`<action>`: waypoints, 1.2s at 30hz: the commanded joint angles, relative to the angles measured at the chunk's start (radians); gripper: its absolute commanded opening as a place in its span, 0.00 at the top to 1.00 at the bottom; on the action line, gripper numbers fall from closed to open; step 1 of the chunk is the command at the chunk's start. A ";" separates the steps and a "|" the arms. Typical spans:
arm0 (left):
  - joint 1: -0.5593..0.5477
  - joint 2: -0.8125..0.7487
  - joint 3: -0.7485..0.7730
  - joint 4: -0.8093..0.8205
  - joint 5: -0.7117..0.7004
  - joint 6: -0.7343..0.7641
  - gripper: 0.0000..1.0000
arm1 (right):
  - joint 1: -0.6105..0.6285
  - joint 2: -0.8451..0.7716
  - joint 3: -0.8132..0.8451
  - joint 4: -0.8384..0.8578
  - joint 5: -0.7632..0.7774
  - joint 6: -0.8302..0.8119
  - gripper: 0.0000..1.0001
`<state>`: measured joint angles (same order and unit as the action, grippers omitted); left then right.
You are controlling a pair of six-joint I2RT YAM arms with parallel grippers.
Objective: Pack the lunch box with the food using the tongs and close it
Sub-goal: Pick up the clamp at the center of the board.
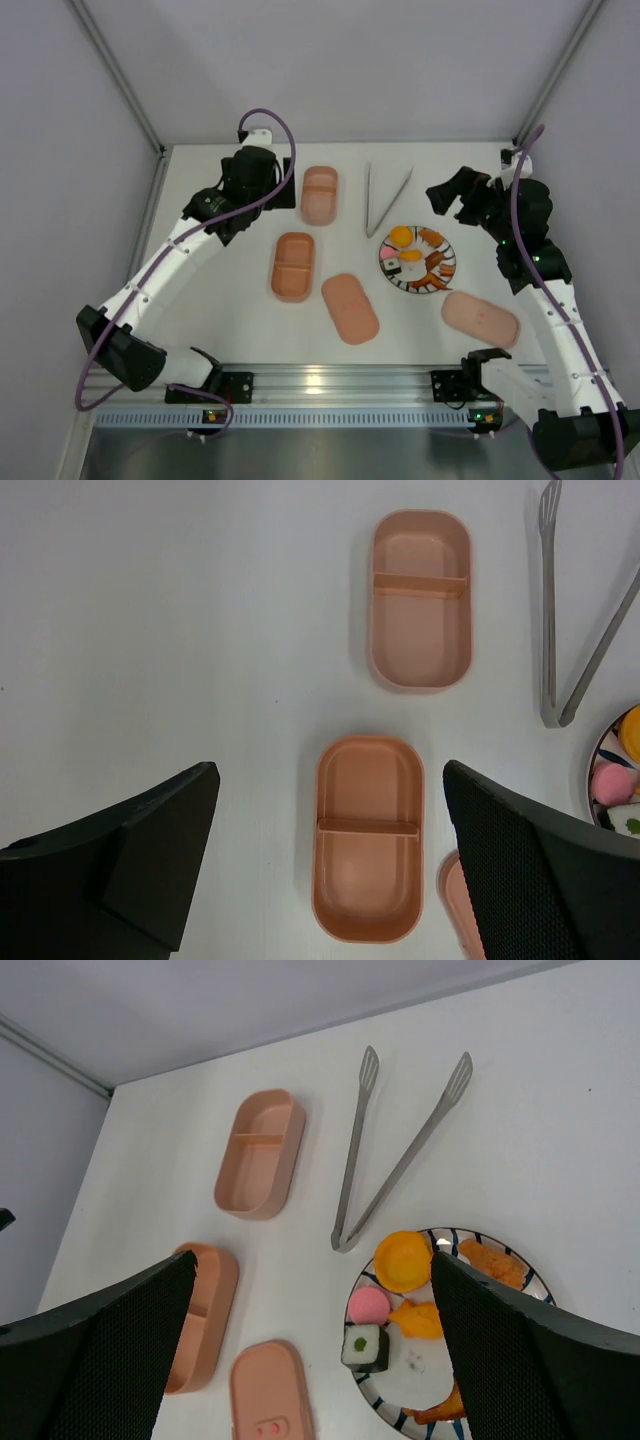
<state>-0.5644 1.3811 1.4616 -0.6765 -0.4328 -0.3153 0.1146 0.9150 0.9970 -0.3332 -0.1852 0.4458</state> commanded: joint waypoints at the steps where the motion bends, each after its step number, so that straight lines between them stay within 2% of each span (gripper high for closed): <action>1: 0.004 -0.039 -0.007 0.012 0.012 0.015 0.01 | -0.013 -0.004 0.040 0.033 0.009 -0.013 0.00; 9: 0.004 -0.057 -0.037 0.017 0.025 0.015 0.01 | -0.004 0.074 0.092 0.016 0.015 -0.018 0.00; 12: 0.004 -0.056 -0.037 0.015 0.026 0.009 0.01 | 0.060 0.232 0.153 0.028 0.100 -0.022 0.01; 16: 0.011 -0.059 -0.041 0.012 0.042 0.001 0.01 | 0.183 0.497 0.389 -0.084 0.274 -0.039 0.01; 21: 0.014 -0.066 -0.035 0.006 0.062 -0.001 0.01 | 0.235 0.756 0.549 -0.110 0.381 0.062 0.01; 29: 0.020 -0.089 -0.029 0.003 0.078 -0.010 0.01 | 0.353 1.027 0.808 -0.211 0.574 0.168 0.00; 36: 0.023 -0.108 -0.027 -0.009 0.085 -0.011 0.01 | 0.388 1.148 0.813 -0.251 0.679 0.283 0.01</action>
<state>-0.5457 1.3125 1.4284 -0.6827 -0.3561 -0.3164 0.4923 2.0365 1.7763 -0.5194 0.3805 0.6506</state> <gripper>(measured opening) 0.990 0.993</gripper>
